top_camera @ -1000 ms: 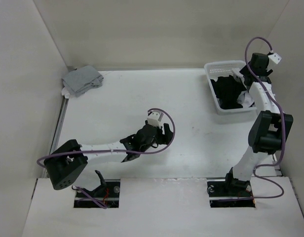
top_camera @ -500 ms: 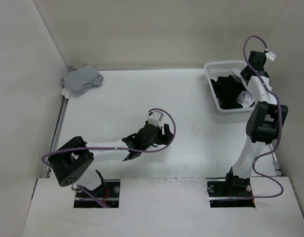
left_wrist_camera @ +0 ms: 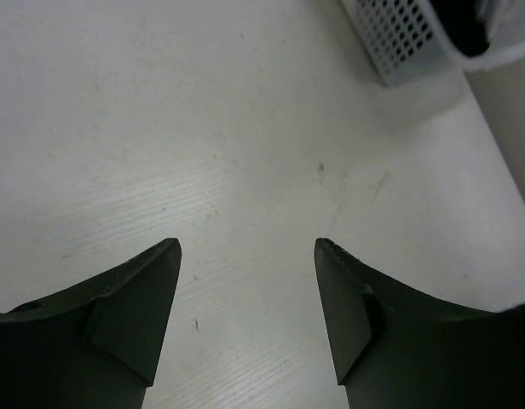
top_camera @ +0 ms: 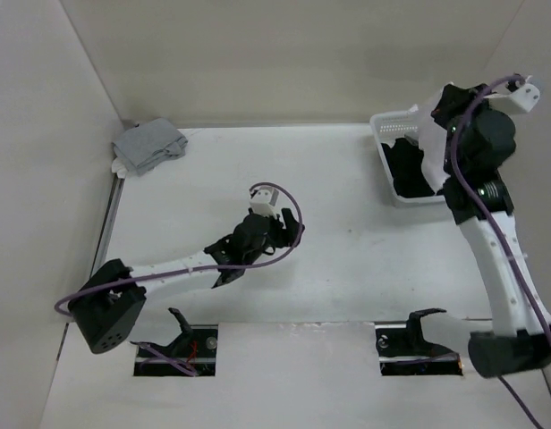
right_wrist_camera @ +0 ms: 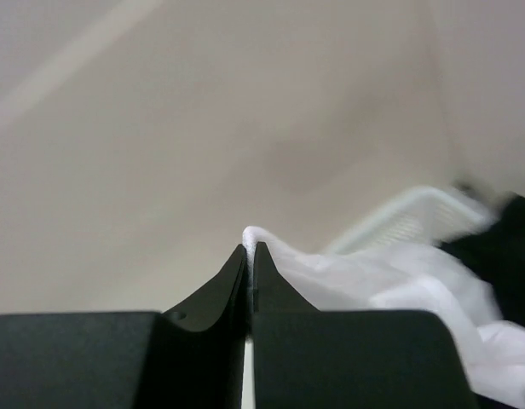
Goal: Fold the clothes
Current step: Grab the tank top from the pile, then flatten the tank top out
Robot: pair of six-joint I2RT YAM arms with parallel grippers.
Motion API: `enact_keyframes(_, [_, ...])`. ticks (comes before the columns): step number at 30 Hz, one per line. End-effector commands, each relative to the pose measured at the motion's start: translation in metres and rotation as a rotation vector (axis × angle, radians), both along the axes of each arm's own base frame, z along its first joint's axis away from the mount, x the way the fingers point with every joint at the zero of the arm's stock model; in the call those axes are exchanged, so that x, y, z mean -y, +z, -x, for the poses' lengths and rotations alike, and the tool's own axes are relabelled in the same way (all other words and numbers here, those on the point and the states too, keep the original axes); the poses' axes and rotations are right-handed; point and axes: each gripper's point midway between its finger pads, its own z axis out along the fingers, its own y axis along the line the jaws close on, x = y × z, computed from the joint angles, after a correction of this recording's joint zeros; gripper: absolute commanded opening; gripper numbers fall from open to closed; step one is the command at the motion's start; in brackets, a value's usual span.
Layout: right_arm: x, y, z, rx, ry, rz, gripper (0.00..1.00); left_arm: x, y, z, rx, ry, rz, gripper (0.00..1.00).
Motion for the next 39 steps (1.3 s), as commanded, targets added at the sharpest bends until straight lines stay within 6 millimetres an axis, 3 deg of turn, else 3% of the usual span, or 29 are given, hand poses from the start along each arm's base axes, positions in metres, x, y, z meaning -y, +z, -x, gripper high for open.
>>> enact_keyframes(1, [-0.047, 0.092, 0.071, 0.278, 0.152, 0.023, 0.00, -0.028, 0.041, -0.018, 0.067, 0.129, 0.105, 0.63])
enact_keyframes(5, [-0.092, 0.165, 0.156, 0.478, 0.354, 0.049, 0.00, -0.064, 0.056, -0.032, 0.090, 0.249, 0.136, 0.64])
enact_keyframes(9, [-0.143, 0.197, 0.204, 0.555, 0.606, 0.050, 0.00, -0.115, 0.063, -0.043, 0.079, 0.419, 0.190, 0.64])
enact_keyframes(13, [-0.191, 0.228, 0.246, 0.636, 0.823, 0.067, 0.00, -0.149, 0.076, -0.041, 0.102, 0.504, 0.239, 0.64])
enact_keyframes(17, [-0.219, 0.246, 0.275, 0.682, 0.931, 0.094, 0.00, -0.166, 0.089, -0.034, 0.134, 0.535, 0.251, 0.63])
enact_keyframes(21, [-0.207, 0.261, 0.282, 0.713, 0.934, 0.052, 0.00, -0.168, 0.105, -0.029, 0.178, 0.524, 0.258, 0.64])
enact_keyframes(23, [-0.211, 0.258, 0.285, 0.712, 0.967, 0.043, 0.00, -0.167, 0.108, -0.028, 0.182, 0.519, 0.260, 0.64])
enact_keyframes(25, [-0.230, 0.241, 0.281, 0.667, 0.996, 0.046, 0.01, -0.170, 0.109, -0.026, 0.189, 0.526, 0.264, 0.64])
enact_keyframes(26, [-0.247, 0.224, 0.271, 0.623, 0.995, 0.067, 0.02, -0.172, 0.108, -0.026, 0.189, 0.534, 0.263, 0.63])
enact_keyframes(27, [-0.271, 0.192, 0.248, 0.556, 0.989, 0.092, 0.03, -0.179, 0.102, -0.025, 0.182, 0.557, 0.248, 0.63])
enact_keyframes(29, [-0.298, 0.151, 0.220, 0.492, 1.016, 0.102, 0.03, -0.187, 0.095, -0.025, 0.169, 0.590, 0.235, 0.62])
enact_keyframes(30, [-0.316, 0.109, 0.183, 0.411, 1.039, 0.079, 0.03, -0.189, 0.090, -0.024, 0.161, 0.603, 0.226, 0.62])
enact_keyframes(32, [-0.341, 0.044, 0.124, 0.274, 1.102, 0.048, 0.03, -0.192, 0.078, -0.025, 0.142, 0.619, 0.199, 0.61])
enact_keyframes(33, [-0.345, 0.032, 0.110, 0.249, 1.116, 0.038, 0.03, -0.193, 0.076, -0.025, 0.137, 0.623, 0.192, 0.61])
enact_keyframes(35, [-0.368, -0.036, 0.023, 0.079, 1.158, 0.000, 0.05, -0.196, 0.058, -0.029, 0.099, 0.645, 0.144, 0.59])
enact_keyframes(36, [-0.374, -0.052, 0.002, 0.040, 1.171, -0.006, 0.04, -0.196, 0.056, -0.029, 0.095, 0.647, 0.140, 0.59])
enact_keyframes(38, [-0.375, -0.091, -0.089, -0.067, 1.146, -0.039, 0.07, -0.198, 0.043, -0.032, 0.061, 0.667, 0.115, 0.58])
enact_keyframes(39, [-0.371, -0.096, -0.110, -0.091, 1.128, -0.050, 0.10, -0.197, 0.040, -0.031, 0.052, 0.666, 0.111, 0.58])
